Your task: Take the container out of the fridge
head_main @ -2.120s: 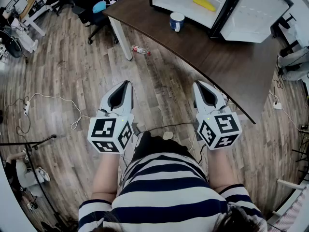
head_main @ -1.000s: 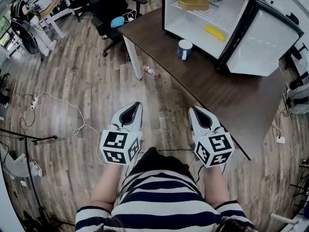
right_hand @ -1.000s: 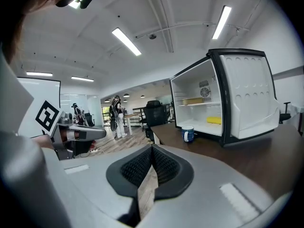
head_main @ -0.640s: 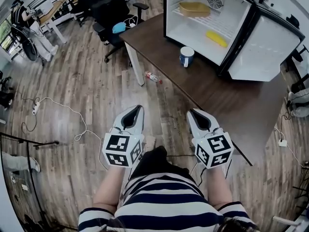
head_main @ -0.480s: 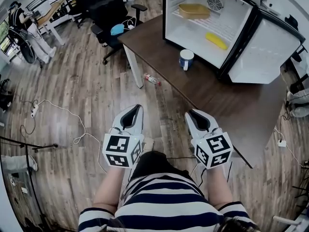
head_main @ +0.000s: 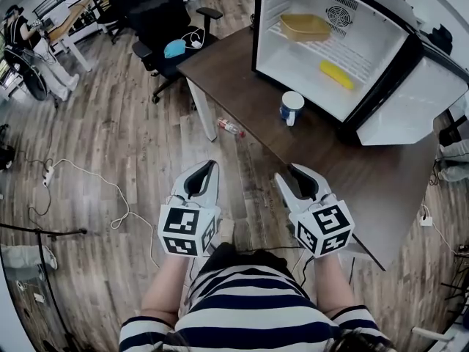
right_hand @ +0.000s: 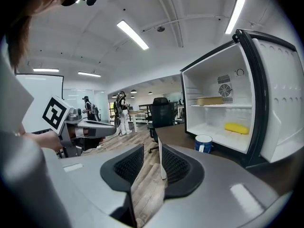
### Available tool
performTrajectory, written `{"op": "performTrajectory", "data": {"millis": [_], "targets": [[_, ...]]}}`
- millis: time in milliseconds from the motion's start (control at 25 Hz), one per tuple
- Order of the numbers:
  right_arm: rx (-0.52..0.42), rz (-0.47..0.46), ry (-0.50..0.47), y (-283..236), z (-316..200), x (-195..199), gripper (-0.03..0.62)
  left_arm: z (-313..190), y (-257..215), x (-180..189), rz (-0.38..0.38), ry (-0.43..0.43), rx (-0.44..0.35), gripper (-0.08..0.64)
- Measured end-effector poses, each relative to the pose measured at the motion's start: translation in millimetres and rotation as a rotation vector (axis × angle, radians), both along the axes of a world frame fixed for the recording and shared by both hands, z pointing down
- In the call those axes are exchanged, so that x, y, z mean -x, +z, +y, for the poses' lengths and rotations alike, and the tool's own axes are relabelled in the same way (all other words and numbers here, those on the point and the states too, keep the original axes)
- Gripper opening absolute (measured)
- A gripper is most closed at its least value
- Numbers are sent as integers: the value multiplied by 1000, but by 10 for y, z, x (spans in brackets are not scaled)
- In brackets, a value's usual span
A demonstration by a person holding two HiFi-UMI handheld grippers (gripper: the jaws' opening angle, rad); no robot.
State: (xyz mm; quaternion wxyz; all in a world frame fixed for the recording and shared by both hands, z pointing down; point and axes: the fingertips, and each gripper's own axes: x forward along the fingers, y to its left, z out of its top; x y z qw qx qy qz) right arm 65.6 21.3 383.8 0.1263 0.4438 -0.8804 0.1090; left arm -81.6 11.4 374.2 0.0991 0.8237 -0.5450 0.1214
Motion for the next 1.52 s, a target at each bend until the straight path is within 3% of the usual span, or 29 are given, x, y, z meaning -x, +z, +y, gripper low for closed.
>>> {"op": "performTrajectory", "data": {"millis": [840,1160,1520], "targets": [[-56,87,72,-278,-1356,639,133,-1238,-17,644,4,116,-6,0],[-125,147,106,-528,-1810,481,141,-1524,-38,588,0,145,-19,0],[-206,257,109,-791,-2426,78,152,-1858,-138,365,3,117,-41,0]]}}
